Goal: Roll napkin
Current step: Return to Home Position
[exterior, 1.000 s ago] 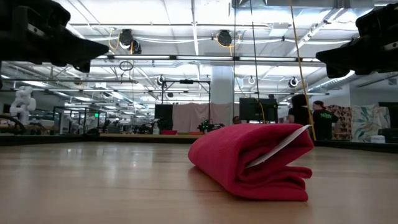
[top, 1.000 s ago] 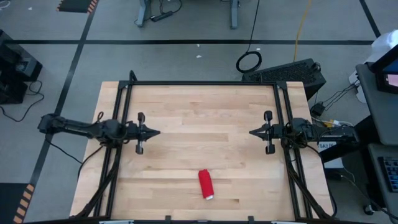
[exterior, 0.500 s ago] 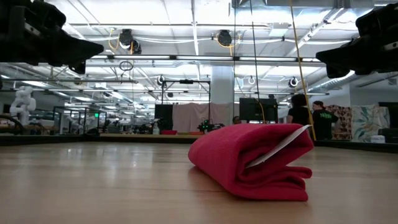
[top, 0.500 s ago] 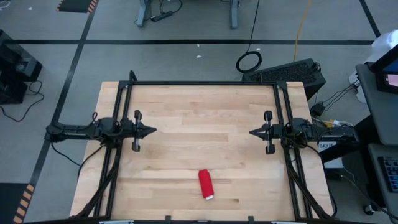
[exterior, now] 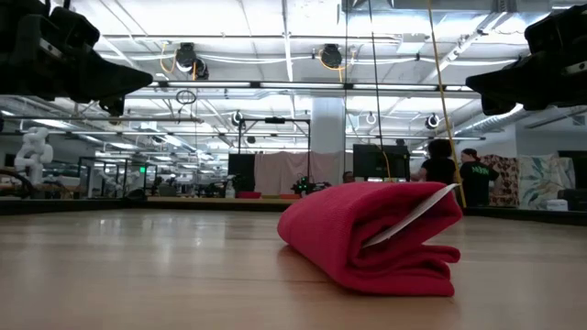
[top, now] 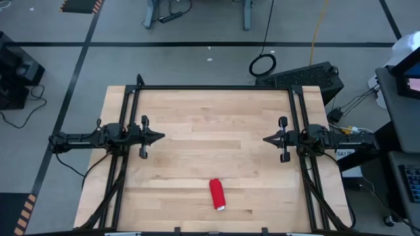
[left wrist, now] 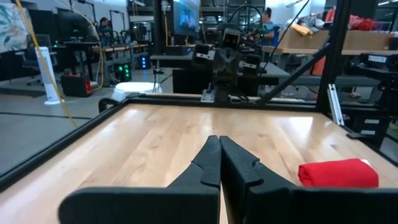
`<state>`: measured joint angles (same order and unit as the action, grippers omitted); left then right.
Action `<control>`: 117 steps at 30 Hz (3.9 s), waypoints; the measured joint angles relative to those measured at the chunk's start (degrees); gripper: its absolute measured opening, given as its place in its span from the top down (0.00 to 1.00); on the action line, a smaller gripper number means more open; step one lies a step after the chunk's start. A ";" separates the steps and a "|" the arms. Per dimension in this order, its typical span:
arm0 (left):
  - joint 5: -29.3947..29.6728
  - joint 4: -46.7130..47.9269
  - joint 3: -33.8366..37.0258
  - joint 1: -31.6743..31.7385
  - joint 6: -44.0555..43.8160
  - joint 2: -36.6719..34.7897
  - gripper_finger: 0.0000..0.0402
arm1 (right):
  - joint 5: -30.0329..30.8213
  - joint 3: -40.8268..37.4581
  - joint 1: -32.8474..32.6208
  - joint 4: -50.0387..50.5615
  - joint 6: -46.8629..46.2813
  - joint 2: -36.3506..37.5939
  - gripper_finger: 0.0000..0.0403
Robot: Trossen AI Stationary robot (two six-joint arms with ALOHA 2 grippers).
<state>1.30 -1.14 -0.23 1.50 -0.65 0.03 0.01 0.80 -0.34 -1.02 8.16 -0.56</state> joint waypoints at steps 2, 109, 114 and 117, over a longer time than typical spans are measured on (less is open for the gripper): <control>-0.44 0.12 0.00 -0.01 -0.21 -0.01 1.00 | 0.00 0.01 0.00 0.00 0.00 0.00 1.00; -5.59 -1.33 -0.02 -1.97 -0.45 -0.02 0.93 | -0.04 0.02 0.00 0.02 0.00 0.00 1.00; -5.59 -1.32 -0.02 -1.97 -0.43 0.00 0.93 | -0.07 0.01 0.01 0.02 0.00 0.00 1.00; -5.59 -1.34 -0.02 -1.96 -0.45 0.00 0.93 | -0.04 0.00 0.02 0.02 0.00 0.00 1.00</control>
<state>-4.29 -2.48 -0.25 -0.46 -1.10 0.03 -0.03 0.80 -0.32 -0.99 8.16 -0.56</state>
